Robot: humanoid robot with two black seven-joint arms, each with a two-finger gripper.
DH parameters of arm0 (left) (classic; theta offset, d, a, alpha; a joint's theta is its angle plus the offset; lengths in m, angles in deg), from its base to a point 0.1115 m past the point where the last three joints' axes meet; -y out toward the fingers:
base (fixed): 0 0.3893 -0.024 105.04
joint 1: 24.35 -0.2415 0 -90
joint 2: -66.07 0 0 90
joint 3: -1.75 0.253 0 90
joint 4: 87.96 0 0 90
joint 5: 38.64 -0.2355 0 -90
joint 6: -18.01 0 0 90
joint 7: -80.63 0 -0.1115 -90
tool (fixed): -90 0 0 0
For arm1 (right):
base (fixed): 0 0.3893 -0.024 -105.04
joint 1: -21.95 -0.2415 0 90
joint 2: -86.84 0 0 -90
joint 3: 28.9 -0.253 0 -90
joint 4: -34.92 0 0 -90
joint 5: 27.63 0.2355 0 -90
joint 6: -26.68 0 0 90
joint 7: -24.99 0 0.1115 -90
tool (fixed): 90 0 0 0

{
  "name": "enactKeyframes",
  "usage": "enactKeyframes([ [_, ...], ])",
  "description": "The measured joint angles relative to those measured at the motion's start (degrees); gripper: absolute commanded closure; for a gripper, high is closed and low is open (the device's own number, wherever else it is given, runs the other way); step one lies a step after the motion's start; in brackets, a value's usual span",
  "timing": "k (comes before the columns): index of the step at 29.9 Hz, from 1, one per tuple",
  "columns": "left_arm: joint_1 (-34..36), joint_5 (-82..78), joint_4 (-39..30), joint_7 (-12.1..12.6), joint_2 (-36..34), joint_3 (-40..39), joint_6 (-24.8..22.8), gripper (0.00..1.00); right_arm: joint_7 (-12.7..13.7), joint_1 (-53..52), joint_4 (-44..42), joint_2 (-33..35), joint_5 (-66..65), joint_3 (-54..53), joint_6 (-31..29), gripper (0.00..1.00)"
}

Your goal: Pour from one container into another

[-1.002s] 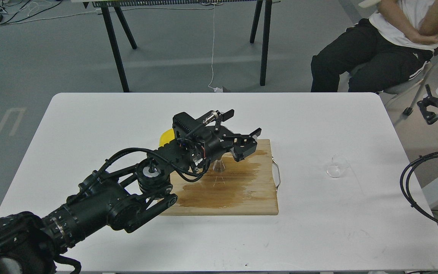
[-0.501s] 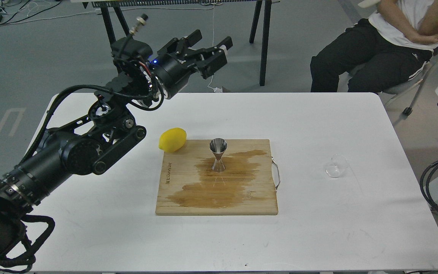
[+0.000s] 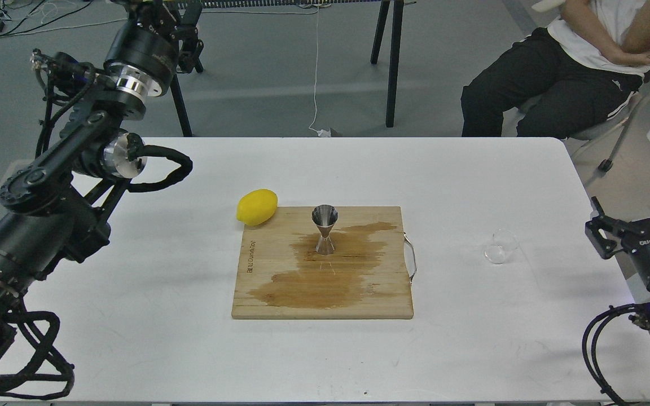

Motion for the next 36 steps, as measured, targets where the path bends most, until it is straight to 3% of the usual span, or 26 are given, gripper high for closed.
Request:
enactKeyframes([
  [5, -0.9, 15.98, 6.83, 0.63, -0.14, -1.3, -6.91, 0.0, 0.06, 8.32, 6.96, -5.17, -0.09, 1.07, 0.0, 0.0],
  [11, -0.96, 18.81, 10.72, 0.74, -0.03, -1.49, -9.85, 0.0, 0.46, 9.36, 10.26, -6.88, -0.05, 3.92, 0.65, 0.0],
  [26, -0.96, 18.82, 11.15, 0.33, -0.5, -1.53, -9.63, 0.0, -0.14, -3.22, -1.31, -13.31, -0.43, 7.33, 11.65, 0.0],
  [36, -1.14, 18.76, 11.29, 0.22, -1.37, -1.44, -9.68, 0.0, -1.05, -8.02, -8.68, -16.77, -0.44, 7.2, 12.69, 0.04],
])
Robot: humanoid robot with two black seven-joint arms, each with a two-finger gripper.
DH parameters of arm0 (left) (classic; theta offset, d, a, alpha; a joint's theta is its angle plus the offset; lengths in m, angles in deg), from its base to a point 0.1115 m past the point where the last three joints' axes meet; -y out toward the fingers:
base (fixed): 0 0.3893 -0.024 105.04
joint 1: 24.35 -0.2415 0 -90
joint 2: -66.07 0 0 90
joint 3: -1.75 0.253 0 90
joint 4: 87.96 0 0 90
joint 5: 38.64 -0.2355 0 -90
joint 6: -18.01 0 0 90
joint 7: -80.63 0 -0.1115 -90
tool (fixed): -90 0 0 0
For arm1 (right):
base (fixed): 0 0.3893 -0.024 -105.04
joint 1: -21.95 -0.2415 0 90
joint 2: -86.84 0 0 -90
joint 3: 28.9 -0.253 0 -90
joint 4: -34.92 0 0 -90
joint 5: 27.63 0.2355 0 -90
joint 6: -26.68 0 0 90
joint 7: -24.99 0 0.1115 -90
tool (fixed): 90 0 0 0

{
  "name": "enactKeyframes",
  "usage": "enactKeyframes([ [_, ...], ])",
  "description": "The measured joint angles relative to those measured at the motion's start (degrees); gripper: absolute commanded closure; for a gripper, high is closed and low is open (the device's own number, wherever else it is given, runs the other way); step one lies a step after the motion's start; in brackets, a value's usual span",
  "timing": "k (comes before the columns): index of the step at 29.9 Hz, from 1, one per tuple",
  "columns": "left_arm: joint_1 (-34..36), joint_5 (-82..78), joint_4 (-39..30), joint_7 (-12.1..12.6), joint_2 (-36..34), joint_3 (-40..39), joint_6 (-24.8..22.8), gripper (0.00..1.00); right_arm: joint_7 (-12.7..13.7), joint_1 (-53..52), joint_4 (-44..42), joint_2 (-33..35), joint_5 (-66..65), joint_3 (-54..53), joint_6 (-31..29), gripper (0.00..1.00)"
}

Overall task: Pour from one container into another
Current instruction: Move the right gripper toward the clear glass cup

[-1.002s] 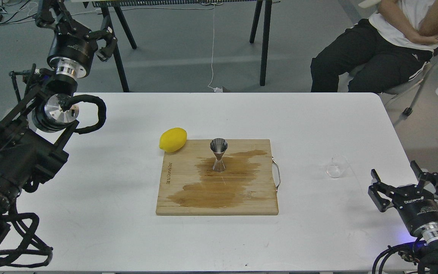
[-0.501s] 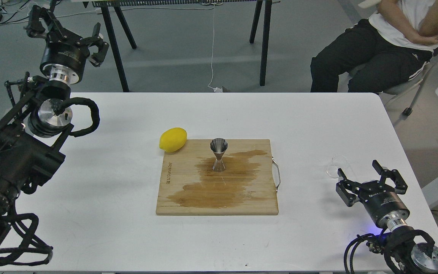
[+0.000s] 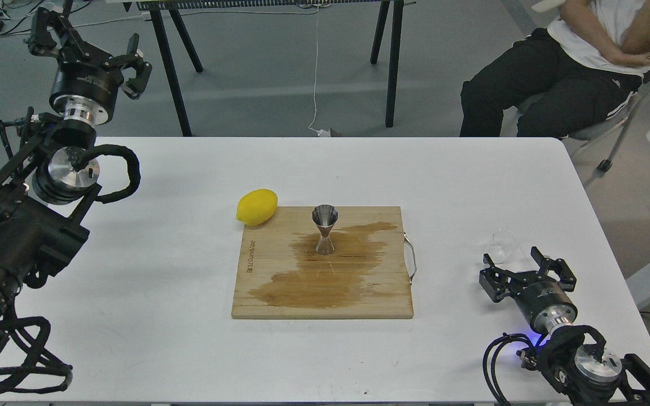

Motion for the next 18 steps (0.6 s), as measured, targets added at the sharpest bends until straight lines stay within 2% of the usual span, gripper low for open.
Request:
enactKeyframes([
  [4, 0.0, 0.0, 0.0, 0.0, -0.61, 0.07, -0.01, 0.0, -0.23, -0.94, -1.09, -0.62, 0.0, 0.06, -0.04, 0.08],
  [8, -0.08, 0.0, 0.01, 0.0, -0.77, 0.09, 0.04, 0.0, 0.05, -2.81, -2.67, -0.69, 0.0, 0.06, -0.08, 0.18],
  [14, -0.07, 0.0, 0.0, 0.0, -0.77, 0.02, 0.37, 0.0, 0.27, -6.0, -6.99, -1.01, 0.0, 0.14, -0.1, 0.46],
  [18, -0.06, 0.0, 0.0, -0.08, -0.73, -0.01, 0.5, 0.0, 0.3, -6.36, -7.69, -1.54, 0.0, 0.15, -0.1, 0.54],
])
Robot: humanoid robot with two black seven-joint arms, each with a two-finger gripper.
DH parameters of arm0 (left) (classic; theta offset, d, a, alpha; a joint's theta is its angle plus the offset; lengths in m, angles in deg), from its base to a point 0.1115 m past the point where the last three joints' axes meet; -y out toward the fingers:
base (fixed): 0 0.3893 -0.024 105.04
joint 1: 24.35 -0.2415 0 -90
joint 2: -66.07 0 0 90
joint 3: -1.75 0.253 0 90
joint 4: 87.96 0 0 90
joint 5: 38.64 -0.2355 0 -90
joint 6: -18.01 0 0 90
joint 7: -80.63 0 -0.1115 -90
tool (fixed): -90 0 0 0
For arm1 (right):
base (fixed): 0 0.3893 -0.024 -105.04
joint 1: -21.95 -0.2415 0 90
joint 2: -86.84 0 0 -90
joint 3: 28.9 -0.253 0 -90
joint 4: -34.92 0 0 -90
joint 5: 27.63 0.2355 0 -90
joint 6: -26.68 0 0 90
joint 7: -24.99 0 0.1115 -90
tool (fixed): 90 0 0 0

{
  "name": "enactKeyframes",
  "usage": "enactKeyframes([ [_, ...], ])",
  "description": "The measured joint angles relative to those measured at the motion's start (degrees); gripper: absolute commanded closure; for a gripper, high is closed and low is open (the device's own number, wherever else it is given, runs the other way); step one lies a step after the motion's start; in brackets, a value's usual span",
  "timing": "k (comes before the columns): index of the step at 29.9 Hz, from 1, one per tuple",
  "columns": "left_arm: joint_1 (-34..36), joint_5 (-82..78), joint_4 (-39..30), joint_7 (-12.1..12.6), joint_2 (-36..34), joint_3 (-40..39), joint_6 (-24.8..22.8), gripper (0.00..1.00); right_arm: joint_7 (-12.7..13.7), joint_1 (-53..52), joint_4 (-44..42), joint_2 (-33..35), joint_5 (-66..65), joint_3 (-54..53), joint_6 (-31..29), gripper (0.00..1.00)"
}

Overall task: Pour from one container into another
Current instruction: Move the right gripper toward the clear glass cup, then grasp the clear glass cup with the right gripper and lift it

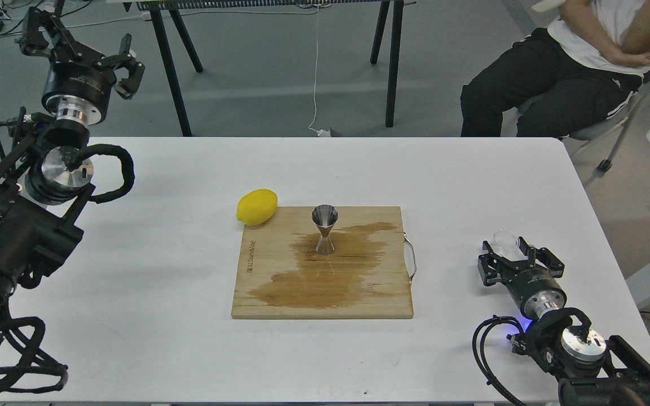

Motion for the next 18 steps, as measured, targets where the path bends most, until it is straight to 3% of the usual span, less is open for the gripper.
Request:
enactKeyframes([
  [8, 0.12, -0.03, 0.0, -0.27, -0.66, -0.08, 0.07, 0.0, 0.3, 0.64, 1.44, -0.08, -0.02, 0.28, -0.32, 0.61],
  [13, 0.2, -0.03, 0.0, -0.35, -0.84, -0.08, 0.16, 0.0, 0.19, 1.05, 8.58, 1.38, -0.35, 2.06, 0.44, 0.62],
  [18, 0.22, -0.03, -0.08, -0.36, -0.79, -0.02, 0.16, 0.0, 0.07, -3.46, 18.35, 6.66, -3.34, 5.21, 7.45, 0.62],
])
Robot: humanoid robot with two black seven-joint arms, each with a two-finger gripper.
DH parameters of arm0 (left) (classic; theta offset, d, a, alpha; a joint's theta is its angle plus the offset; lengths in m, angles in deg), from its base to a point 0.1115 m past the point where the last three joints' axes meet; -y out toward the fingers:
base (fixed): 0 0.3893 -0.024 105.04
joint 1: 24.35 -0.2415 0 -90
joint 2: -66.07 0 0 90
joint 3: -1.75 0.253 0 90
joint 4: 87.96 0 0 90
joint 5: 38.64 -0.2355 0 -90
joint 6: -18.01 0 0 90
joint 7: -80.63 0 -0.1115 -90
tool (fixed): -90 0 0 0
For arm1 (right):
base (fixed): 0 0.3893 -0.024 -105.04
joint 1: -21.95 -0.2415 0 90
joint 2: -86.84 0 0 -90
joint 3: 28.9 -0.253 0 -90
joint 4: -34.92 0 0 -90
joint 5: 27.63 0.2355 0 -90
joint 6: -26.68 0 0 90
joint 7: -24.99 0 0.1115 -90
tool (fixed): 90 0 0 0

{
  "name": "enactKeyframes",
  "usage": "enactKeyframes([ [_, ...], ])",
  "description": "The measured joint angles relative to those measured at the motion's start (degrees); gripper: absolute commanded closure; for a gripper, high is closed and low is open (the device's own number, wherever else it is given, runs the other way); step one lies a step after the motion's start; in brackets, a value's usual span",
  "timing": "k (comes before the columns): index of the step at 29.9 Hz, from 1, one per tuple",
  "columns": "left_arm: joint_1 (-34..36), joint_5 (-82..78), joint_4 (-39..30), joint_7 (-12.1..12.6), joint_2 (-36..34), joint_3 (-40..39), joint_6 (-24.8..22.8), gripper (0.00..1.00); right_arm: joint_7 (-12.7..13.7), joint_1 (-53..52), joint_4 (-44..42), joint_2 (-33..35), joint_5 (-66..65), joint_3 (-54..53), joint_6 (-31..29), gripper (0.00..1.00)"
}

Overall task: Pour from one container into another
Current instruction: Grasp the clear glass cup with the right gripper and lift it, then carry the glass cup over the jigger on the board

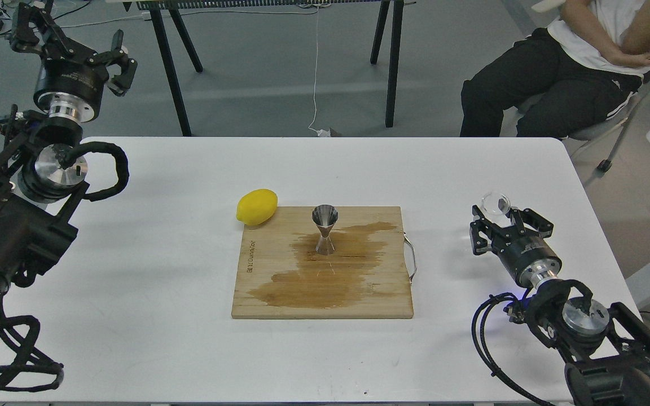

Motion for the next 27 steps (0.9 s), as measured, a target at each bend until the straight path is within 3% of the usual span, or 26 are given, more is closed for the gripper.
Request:
enactKeyframes([
  [6, -0.01, 0.0, 0.05, 0.07, 0.08, 0.12, 0.15, 0.0, -0.01, -10.19, 5.91, 4.1, -7.39, 10.21, 6.73, 0.62],
  [16, -0.07, 0.0, 0.07, 0.25, -0.09, 0.04, 0.87, 0.0, -0.2, -20.91, 7.93, 6.27, -17.81, 28.45, 8.34, 0.62],
  [27, 0.0, 0.01, 0.03, 0.19, -0.52, 0.03, 0.9, 0.0, -0.49, -24.02, 8.7, 5.57, -31.24, 37.21, 9.16, 0.62],
])
